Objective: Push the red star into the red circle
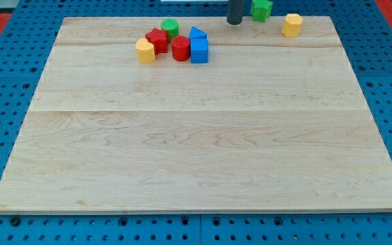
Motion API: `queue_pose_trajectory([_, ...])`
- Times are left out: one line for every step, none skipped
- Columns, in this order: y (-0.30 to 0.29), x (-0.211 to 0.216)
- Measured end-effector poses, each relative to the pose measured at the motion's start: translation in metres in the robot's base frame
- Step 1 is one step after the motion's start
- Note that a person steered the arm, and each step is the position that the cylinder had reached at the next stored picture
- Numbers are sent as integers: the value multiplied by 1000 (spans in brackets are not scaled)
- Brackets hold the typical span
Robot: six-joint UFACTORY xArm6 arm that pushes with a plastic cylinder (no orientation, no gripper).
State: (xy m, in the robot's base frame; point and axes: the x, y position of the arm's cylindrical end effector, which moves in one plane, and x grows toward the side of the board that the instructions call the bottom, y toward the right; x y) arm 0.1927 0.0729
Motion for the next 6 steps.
queue_pose_trajectory([0,0])
queue_pose_trajectory([0,0])
queue_pose_trajectory([-20,0])
queue_pose_trajectory([-44,0])
queue_pose_trajectory([-82,12])
queue_pose_trajectory([-145,12])
